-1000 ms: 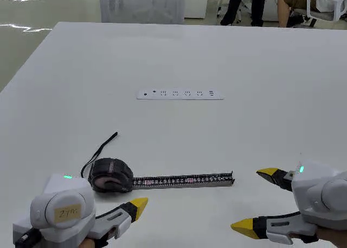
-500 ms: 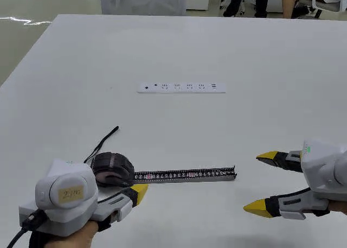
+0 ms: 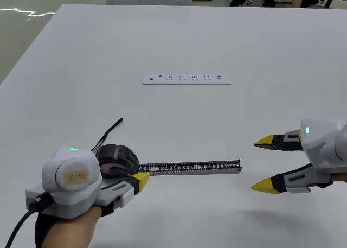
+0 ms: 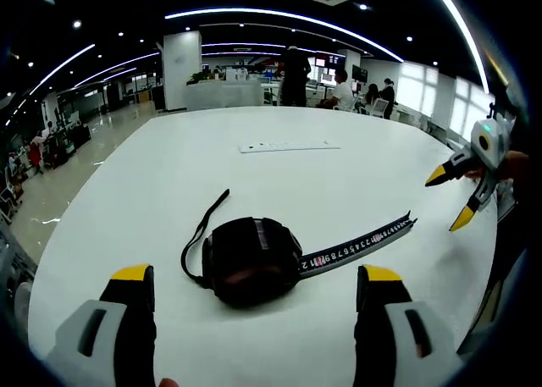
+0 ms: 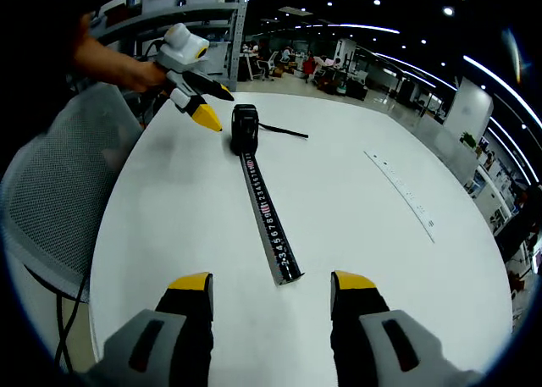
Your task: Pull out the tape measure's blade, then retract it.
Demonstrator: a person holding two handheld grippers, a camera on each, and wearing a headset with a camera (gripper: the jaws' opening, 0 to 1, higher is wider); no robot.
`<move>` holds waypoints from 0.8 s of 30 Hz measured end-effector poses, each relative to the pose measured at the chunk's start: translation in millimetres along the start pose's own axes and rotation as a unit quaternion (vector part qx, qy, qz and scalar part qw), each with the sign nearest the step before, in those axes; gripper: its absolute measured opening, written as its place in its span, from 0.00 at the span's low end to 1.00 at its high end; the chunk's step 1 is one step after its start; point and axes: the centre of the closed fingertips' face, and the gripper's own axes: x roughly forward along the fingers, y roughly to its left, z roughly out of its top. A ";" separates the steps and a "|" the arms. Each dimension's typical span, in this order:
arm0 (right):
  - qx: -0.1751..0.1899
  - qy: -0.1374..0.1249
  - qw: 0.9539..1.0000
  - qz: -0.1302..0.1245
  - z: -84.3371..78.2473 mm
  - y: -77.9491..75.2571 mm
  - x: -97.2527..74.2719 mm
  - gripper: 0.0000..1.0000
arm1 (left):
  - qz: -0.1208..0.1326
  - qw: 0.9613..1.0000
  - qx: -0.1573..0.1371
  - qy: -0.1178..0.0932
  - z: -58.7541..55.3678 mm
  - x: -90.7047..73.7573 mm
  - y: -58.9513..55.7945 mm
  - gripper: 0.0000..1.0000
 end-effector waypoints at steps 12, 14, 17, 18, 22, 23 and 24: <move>-0.015 -0.006 0.999 0.045 -4.0 -1.2 18.5 0.49 | 0.002 1.000 -0.004 0.001 0.1 7.7 5.1 0.96; -0.018 -0.006 0.999 0.050 -4.6 -2.2 21.4 0.47 | 0.002 1.000 -0.004 0.002 0.0 8.4 5.4 0.95; -0.023 -0.003 0.998 0.059 -5.9 -2.5 25.0 0.43 | 0.001 1.000 -0.005 0.002 0.8 8.9 5.0 0.94; -0.024 -0.002 0.998 0.060 -6.2 -3.0 26.2 0.43 | 0.001 1.000 -0.005 0.002 0.6 8.8 4.8 0.93; -0.026 -0.003 0.997 0.070 -7.0 -5.0 30.7 0.41 | -0.001 1.000 -0.005 0.004 0.1 10.0 3.5 0.91; -0.027 -0.002 0.997 0.072 -7.4 -5.9 31.9 0.40 | -0.002 1.000 -0.005 0.004 0.3 10.9 3.3 0.91; -0.028 -0.002 0.997 0.073 -8.1 -6.8 32.8 0.39 | -0.002 1.000 -0.006 0.004 0.5 11.3 3.2 0.91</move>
